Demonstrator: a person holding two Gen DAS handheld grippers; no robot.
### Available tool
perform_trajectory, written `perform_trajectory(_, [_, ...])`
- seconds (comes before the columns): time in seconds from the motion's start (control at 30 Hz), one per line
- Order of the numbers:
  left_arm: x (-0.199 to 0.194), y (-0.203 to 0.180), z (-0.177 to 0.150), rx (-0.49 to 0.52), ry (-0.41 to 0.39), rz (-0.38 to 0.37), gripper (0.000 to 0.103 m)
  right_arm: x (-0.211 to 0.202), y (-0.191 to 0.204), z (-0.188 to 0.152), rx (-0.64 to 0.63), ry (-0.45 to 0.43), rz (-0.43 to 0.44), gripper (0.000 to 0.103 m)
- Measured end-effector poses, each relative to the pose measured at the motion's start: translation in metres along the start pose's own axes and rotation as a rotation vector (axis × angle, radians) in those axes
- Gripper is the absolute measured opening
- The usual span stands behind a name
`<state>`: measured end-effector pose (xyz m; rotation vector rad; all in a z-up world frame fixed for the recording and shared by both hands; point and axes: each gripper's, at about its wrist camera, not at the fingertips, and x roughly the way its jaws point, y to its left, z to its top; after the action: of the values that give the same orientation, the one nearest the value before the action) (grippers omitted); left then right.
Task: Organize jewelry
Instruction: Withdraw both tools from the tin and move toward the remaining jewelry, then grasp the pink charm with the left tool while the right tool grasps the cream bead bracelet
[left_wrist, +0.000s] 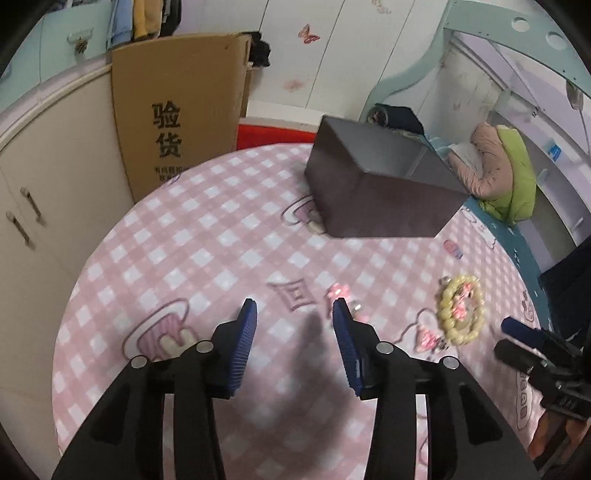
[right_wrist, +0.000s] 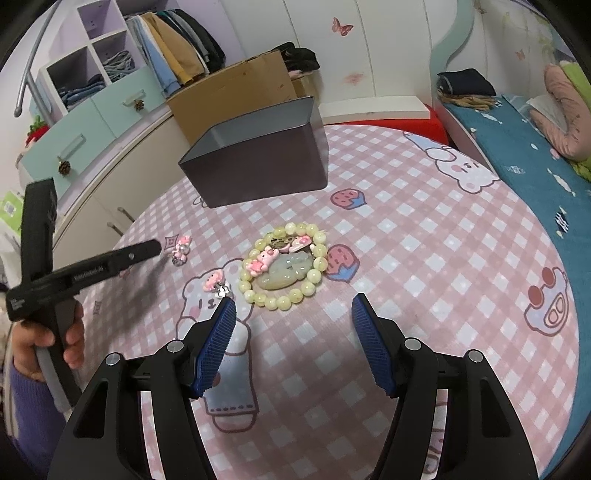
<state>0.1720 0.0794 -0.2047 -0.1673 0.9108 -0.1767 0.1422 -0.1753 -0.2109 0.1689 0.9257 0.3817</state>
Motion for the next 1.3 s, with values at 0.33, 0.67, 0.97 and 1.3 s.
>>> perform_trajectory(0.33, [0.028, -0.028, 0.011, 0.096, 0.041, 0.052, 0.039, 0.001, -0.006, -0.001, 0.009, 0.006, 0.001, 0.064])
perform_trajectory(0.67, [0.015, -0.010, 0.006, 0.048, -0.013, -0.011, 0.011, 0.008, -0.009, 0.003, 0.009, 0.011, 0.009, 0.064])
perform_trajectory(0.97, [-0.042, 0.007, 0.020, -0.057, -0.125, -0.244, 0.011, 0.012, -0.006, 0.010, 0.007, -0.015, -0.013, 0.064])
perform_trajectory(1.3, [-0.054, -0.001, 0.017, -0.040, -0.133, -0.253, 0.011, 0.019, -0.007, 0.018, -0.014, -0.022, -0.062, 0.057])
